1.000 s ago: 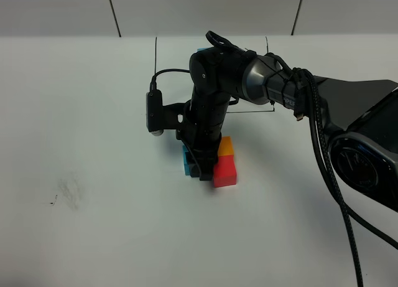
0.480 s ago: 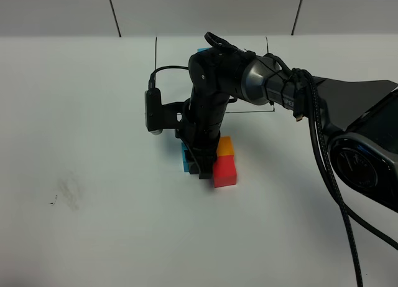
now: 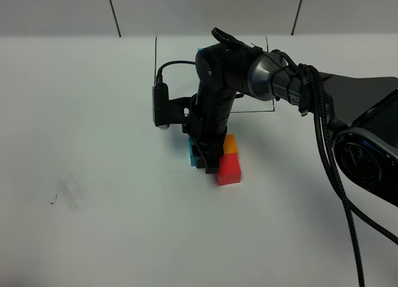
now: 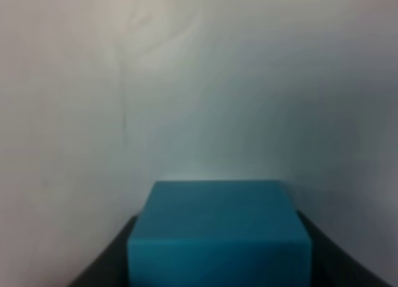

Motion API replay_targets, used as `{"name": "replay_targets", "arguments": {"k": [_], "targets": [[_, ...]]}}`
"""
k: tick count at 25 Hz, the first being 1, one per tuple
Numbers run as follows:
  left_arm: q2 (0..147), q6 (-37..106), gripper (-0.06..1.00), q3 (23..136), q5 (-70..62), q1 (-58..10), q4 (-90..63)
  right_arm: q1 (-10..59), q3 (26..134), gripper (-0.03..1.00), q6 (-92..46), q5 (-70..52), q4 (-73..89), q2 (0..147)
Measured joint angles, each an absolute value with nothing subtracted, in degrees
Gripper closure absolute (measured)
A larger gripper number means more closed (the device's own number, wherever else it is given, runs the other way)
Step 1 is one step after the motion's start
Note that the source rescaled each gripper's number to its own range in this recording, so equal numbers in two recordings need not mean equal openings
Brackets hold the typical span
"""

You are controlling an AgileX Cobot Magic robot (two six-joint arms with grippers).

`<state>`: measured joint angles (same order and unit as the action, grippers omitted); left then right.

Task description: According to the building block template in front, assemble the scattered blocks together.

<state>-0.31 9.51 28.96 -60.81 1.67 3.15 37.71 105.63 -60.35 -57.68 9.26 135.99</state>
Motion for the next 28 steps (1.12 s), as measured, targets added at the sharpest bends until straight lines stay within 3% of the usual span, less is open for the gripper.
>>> {"name": "replay_targets", "arguments": {"k": [28], "targets": [[-0.31,9.45,0.94,28.96,-60.81,1.67,3.15,37.65,105.63,0.53,-60.11,-61.01,10.49,135.95]]}}
